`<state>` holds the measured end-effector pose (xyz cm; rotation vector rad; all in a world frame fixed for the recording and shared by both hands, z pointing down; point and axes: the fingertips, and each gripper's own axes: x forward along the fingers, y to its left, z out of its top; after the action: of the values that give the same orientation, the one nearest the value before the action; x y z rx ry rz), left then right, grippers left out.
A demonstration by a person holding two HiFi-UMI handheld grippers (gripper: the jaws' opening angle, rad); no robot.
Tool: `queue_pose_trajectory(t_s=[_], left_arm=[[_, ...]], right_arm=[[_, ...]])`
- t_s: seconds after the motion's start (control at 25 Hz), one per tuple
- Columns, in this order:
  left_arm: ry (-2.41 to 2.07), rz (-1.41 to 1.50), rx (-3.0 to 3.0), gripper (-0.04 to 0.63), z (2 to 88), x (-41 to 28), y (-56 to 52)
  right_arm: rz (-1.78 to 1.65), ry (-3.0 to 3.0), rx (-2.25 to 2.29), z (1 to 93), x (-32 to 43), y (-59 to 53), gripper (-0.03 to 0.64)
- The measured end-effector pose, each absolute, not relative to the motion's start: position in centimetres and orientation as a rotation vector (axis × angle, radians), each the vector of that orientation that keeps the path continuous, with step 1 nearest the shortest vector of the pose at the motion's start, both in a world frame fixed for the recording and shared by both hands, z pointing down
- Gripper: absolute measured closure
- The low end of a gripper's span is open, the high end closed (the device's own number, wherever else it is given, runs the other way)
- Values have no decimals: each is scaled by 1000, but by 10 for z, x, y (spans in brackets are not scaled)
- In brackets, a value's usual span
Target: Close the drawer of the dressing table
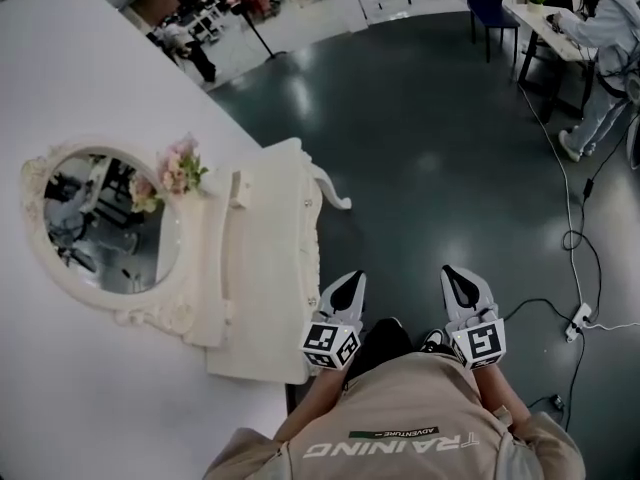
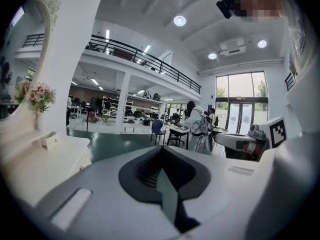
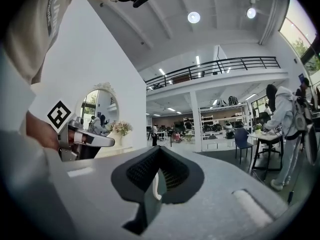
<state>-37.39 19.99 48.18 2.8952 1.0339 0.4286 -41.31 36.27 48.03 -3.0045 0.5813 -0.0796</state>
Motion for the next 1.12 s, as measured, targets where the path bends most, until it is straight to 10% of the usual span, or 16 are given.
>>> queue_pose_trajectory(t_s=[1.12], left_arm=[[1096, 380, 2834, 577, 503, -113, 175]], right_arm=[[-221, 689, -3129, 472, -152, 320, 615]])
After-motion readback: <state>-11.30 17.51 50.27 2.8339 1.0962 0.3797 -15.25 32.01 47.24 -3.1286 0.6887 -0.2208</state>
